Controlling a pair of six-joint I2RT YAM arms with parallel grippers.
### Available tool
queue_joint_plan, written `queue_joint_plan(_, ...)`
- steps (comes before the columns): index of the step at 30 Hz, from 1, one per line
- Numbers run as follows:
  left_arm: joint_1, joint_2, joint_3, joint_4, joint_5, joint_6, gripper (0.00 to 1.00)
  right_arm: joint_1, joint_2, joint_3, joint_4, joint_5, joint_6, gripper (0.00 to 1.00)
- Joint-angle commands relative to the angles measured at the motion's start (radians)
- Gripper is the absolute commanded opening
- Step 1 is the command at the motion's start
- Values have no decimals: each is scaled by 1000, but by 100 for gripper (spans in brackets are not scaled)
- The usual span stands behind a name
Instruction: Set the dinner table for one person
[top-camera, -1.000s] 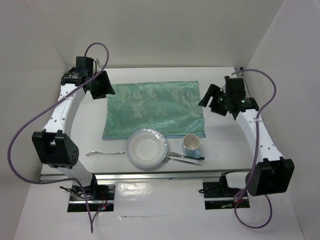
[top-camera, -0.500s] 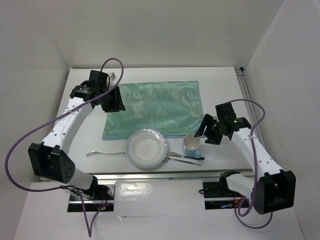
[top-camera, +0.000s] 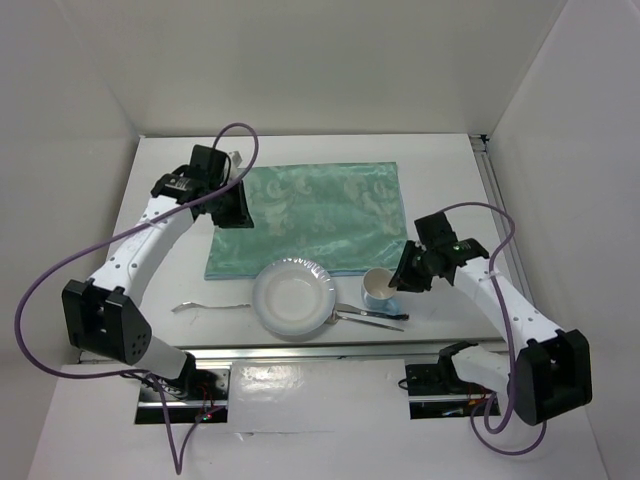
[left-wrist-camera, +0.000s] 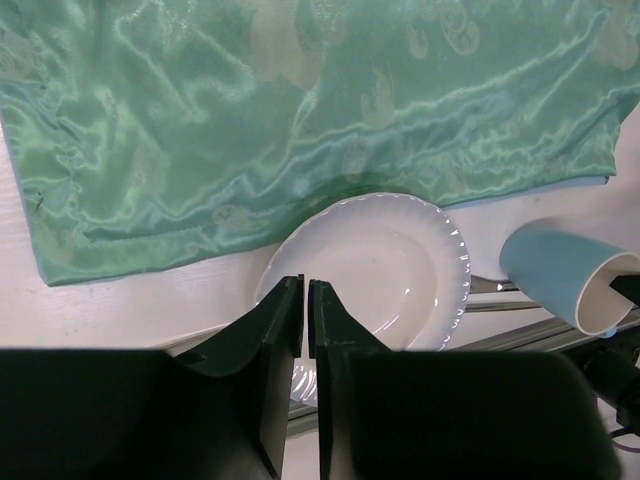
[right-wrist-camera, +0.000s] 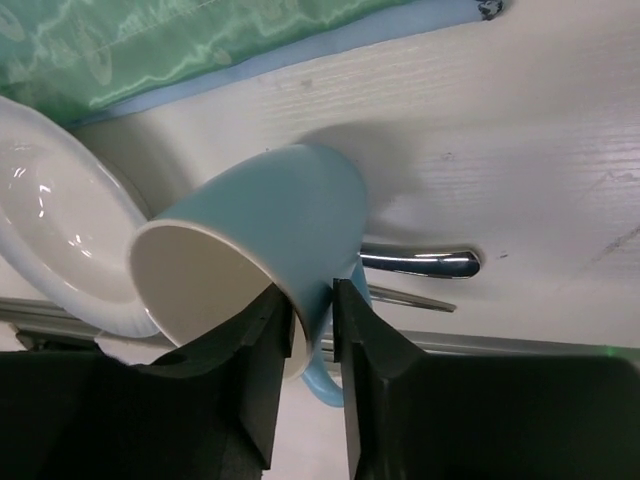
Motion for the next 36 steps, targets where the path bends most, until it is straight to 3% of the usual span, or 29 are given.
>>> queue_joint_plan(1,-11,11,13,24,-4,0,24,33,20,-6,39,66,43,31)
queue_joint_plan(6,-21,33,22,36,-4,0,22,66,47,8,7,129,54,28)
queue_joint_plan(7,-21,33,31,36,-4,0,22,66,48,8,-4,144,80,16)
queue_joint_plan(10,-21,33,42,36,5,0,22,89,37,52,-61,213,106,0)
queue_joint_plan(17,-21,23,85,13,5,9,20,89,35,351,-202,270,80,0)
queue_joint_plan(20,-21,-7,85,13,-17,-2,28,89,145,525,-231,310,22,0)
queue_joint_plan(21,-21,-7,69,24,-17,-14,40,89,184,566,-231,310,4,0)
queue_joint_plan(28,-50,-93,-72,36,-70,-74,56,21,599,976,-190,379,-87,0)
queue_joint_plan(33,-70,-164,-165,16,-95,-101,78,-54,901,1287,-156,332,-119,0)
queue_joint_plan(36,-90,-205,-217,16,-104,-124,84,-63,1061,1472,-200,322,-119,0)
